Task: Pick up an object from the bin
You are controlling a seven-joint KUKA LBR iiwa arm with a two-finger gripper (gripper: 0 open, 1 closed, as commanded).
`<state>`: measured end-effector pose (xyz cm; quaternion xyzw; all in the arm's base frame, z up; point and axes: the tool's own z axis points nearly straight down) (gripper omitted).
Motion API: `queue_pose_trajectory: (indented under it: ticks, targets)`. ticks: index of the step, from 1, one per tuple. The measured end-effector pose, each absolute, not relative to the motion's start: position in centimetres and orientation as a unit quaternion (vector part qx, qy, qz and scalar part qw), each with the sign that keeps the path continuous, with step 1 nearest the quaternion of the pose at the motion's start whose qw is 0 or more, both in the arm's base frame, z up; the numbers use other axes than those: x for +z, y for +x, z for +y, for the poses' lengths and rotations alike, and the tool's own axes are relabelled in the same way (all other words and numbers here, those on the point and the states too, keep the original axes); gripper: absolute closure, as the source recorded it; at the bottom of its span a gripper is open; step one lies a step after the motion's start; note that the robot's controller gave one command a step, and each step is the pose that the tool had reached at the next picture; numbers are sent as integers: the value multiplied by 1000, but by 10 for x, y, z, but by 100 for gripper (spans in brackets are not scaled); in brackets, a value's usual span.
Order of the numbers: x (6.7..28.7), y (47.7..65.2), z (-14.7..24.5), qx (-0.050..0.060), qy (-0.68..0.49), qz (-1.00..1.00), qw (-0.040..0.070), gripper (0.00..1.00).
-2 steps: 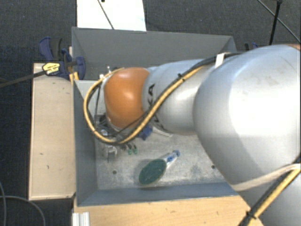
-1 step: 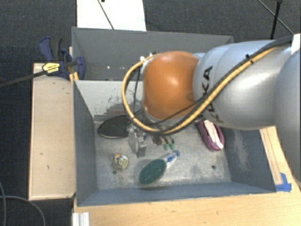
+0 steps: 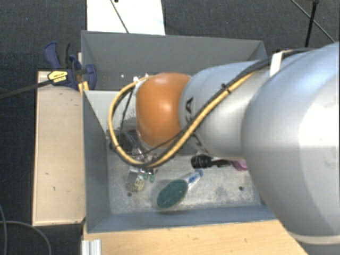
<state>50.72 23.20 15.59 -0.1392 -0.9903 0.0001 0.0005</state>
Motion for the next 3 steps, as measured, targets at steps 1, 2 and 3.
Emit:
queue_pose_trajectory:
  ticks: [1, 2, 3]
  targets:
    - [174, 496, 237, -1, -125, -992, -2, 100]
    - [177, 478, 182, 1, 66, -998, 0, 100]
    - [168, 533, 64, 0, 33, -999, -3, 100]
